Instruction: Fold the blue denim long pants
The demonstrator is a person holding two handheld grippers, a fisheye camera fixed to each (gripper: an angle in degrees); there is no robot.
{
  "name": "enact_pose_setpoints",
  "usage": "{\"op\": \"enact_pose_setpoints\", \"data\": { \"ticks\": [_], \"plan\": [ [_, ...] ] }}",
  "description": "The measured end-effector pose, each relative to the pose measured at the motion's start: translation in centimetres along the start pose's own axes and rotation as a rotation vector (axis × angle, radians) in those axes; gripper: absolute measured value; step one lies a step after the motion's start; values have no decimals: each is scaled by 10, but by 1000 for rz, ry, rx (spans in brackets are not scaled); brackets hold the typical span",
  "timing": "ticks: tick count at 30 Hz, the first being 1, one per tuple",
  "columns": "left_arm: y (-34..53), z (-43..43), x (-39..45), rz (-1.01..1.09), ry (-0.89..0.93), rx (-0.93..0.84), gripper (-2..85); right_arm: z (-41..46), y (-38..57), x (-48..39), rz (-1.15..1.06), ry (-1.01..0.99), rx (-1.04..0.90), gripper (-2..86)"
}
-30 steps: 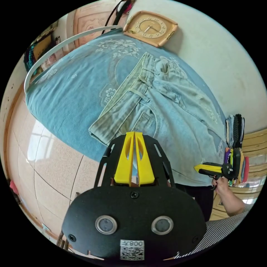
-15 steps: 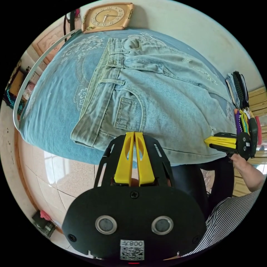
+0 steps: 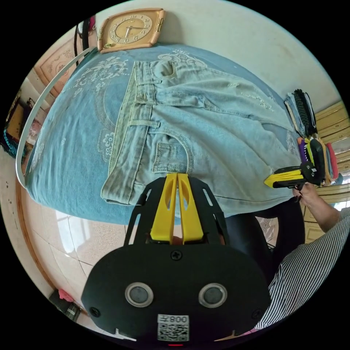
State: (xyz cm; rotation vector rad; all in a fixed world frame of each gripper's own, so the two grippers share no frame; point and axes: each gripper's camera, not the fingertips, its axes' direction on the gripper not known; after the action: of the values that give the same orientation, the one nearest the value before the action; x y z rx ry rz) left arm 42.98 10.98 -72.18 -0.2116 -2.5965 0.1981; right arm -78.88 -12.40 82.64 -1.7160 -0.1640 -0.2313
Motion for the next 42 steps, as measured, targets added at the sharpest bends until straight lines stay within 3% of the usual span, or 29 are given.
{"op": "enact_pose_setpoints", "data": {
  "ticks": [7,14,21,26,33,36,42],
  "plan": [
    [-61,7,-21,49,145,-184,4,-23,-13,72,1,-118,40,1],
    [-130,-23,-36,15,215,116,19,-55,-39,138,-25,-66,149,1],
    [-305,-1,-4,151,53,179,62,-99,-96,196,-54,104,228,3],
    [-415,22,20,198,-69,96,75,-119,-134,233,-67,126,227,9],
    [-530,57,66,355,-395,-74,83,-130,-155,251,-115,175,207,24],
    [-568,80,74,364,-390,-176,84,-140,-165,260,-119,211,199,35],
    [-621,98,103,450,-380,-197,69,-174,-198,278,-128,279,214,56]
  ]
}}
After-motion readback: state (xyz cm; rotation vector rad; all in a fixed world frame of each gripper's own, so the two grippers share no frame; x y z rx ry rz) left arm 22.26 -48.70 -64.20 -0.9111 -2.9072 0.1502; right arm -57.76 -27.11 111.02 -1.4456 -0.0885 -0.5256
